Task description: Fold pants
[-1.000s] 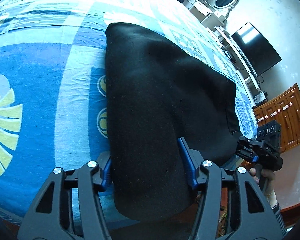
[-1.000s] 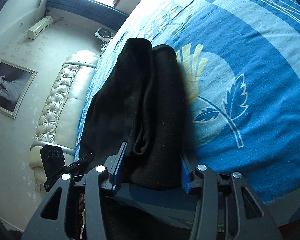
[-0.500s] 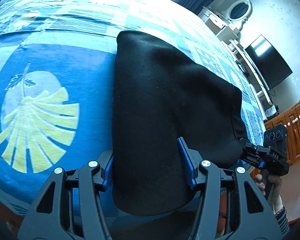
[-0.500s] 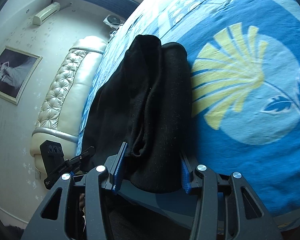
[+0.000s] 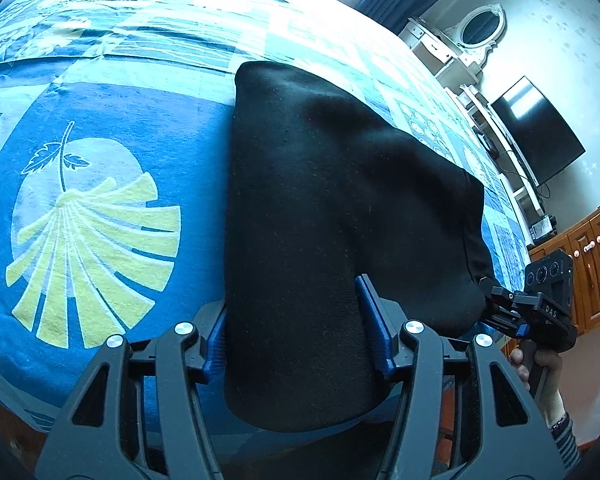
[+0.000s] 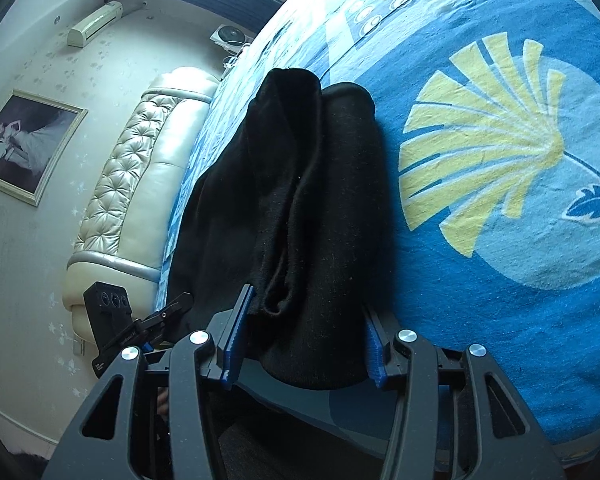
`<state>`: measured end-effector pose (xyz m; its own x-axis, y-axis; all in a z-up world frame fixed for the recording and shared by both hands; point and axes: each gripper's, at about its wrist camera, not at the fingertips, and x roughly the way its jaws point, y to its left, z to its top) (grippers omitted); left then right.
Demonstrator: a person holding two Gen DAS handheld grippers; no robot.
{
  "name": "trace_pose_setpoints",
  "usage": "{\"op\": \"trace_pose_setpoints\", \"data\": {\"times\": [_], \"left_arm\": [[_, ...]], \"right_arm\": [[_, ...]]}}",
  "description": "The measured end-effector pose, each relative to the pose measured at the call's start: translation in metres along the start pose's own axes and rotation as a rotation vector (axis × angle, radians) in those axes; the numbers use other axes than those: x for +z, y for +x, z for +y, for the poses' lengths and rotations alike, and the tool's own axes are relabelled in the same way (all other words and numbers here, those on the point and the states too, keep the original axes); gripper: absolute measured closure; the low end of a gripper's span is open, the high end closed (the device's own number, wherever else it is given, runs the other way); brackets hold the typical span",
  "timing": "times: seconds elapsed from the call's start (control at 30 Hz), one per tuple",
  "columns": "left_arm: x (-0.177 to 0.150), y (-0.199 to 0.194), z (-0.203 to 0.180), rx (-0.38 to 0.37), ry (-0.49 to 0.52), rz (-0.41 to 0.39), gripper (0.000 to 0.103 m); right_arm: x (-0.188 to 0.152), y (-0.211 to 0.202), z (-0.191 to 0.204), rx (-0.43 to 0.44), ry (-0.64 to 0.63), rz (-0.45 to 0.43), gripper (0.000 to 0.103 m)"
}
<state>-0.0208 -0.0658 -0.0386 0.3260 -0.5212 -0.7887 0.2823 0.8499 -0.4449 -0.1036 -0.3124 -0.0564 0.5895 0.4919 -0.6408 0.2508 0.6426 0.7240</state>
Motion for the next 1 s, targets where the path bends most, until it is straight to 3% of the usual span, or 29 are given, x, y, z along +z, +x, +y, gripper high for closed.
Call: {"op": "trace_pose_setpoints", "data": {"times": [0.33, 0.53, 0.7, 1.0], "left_arm": [[0.005, 0.001, -0.003, 0.019, 0.029, -0.019, 0.030], [0.019, 0.013, -0.008, 0.039, 0.053, 0.040, 0.027], [0.024, 0.010, -0.009, 0.054, 0.149, 0.060, 0.025], [0.017, 0.013, 0.012, -0.045, 0.063, 0.089, 0.025]], "right_arm": [[0.007, -0.010, -0.006, 0.005, 0.026, -0.021, 0.043], [0.009, -0.008, -0.003, -0.002, 0.019, -0.022, 0.036], [0.010, -0.007, -0.008, 0.019, 0.036, -0.033, 0.036], [0.011, 0.008, 0.001, 0.005, -0.028, -0.014, 0.034]]}}
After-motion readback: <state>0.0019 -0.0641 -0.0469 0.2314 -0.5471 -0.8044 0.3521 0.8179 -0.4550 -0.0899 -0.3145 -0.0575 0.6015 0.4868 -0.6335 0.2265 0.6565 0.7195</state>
